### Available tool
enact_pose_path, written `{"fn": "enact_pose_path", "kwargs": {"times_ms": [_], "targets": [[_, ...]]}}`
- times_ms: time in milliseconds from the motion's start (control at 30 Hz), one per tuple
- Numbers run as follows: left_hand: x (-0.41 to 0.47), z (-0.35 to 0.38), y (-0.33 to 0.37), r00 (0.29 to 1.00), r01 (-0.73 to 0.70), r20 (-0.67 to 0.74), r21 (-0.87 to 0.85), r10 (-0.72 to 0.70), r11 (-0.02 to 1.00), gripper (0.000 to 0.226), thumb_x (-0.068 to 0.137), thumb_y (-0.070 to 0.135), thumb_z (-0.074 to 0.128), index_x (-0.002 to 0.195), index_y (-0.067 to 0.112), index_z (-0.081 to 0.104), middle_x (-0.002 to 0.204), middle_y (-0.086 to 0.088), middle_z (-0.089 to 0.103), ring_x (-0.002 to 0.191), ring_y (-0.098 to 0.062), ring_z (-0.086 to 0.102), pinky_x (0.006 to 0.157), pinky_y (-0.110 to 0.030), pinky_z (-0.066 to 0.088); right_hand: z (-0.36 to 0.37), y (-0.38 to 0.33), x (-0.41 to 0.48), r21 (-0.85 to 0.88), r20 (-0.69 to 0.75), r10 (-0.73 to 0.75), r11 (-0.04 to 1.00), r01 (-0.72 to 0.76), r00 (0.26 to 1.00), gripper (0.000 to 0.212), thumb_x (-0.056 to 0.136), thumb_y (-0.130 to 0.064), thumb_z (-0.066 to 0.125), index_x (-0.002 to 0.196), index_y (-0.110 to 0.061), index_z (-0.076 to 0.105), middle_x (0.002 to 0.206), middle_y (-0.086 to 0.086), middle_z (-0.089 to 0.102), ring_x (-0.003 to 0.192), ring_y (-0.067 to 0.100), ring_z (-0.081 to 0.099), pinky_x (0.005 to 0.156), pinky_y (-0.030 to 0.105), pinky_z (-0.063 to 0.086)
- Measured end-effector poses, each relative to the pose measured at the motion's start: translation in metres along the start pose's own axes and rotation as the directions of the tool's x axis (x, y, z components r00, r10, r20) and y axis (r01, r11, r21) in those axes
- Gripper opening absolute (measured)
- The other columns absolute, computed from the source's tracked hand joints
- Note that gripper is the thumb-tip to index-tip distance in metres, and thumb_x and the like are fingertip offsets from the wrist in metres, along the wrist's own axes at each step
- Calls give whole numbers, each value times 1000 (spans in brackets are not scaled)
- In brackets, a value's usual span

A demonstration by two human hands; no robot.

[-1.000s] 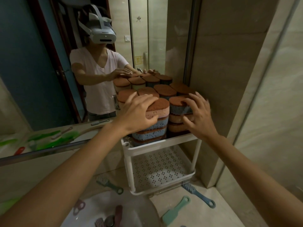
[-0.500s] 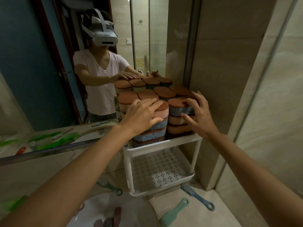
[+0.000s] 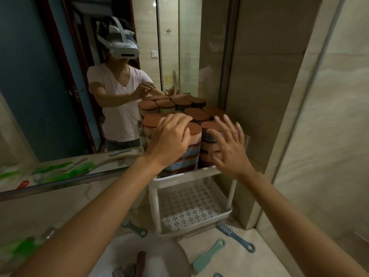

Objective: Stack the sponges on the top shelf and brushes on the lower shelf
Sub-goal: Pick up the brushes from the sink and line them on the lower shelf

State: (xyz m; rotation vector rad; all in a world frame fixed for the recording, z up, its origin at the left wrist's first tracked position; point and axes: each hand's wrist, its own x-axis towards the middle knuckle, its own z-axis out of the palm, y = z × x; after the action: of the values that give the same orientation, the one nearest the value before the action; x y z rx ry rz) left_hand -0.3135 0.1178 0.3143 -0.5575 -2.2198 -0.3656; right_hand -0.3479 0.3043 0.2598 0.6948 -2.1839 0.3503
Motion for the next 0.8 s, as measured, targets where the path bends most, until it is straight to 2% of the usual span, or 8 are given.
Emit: {"fn": "enact_pose_path", "kwargs": {"times_ms": [167,233,333,433,533,667,733,800], "targets": [[-45,-20,13,991,116,-53,-170,-127,979,24,86,11,46,99,3,65,97,-12,65,84,-24,62,70,-21,43,5,-58,-37,112,-37,-182,976,185,983,31,79,-12,46,110,-7,49,130,25,51,123,35,43,103,47,38],[-79,-22,17,975,205,-34,-236,-219,950,25,86,12,46,98,3,66,96,-12,65,79,-22,61,66,-22,44,11,-86,-65,195,46,-149,971,138,988,30,78,-9,46,108,-5,51,123,26,55,104,36,58,85,41,50],[-142,-10,23,928,373,88,-299,-363,879,22,87,8,48,98,2,67,97,-13,66,77,-16,57,66,-20,40,27,-119,-122,295,234,-13,954,-58,972,30,77,-7,48,105,-1,58,113,22,59,85,35,64,67,35,54],[-212,14,24,772,625,349,-257,-532,737,20,89,5,51,101,3,66,101,-16,67,85,-26,61,70,-18,37,43,-140,-190,323,501,137,886,-332,855,32,76,-1,50,106,1,61,109,21,61,89,38,62,70,37,50],[-282,34,20,532,791,577,-78,-619,607,23,91,10,49,107,6,64,109,-16,65,99,-31,60,82,-29,42,51,-157,-252,181,773,215,827,-533,596,38,84,-7,51,122,-6,54,126,16,54,109,37,56,89,38,44],[-353,26,24,284,882,720,64,-633,467,24,91,9,48,111,7,62,116,-11,64,107,-25,59,85,-24,41,53,-180,-304,82,941,87,879,-469,327,64,73,-24,50,136,-15,42,142,10,40,131,30,37,110,37,26],[-377,16,28,225,889,779,82,-586,451,23,89,6,50,110,6,61,118,-10,62,107,-20,57,86,-21,40,53,-189,-315,32,958,96,901,-433,272,66,74,-22,51,139,-19,36,147,5,32,140,26,22,117,47,10],[-397,6,31,166,854,865,114,-473,508,23,87,9,54,110,10,58,119,-6,57,105,-16,53,89,-24,44,53,-193,-325,-10,953,125,923,-385,276,60,84,-20,52,141,-21,31,150,3,26,144,25,11,117,52,0]]}}
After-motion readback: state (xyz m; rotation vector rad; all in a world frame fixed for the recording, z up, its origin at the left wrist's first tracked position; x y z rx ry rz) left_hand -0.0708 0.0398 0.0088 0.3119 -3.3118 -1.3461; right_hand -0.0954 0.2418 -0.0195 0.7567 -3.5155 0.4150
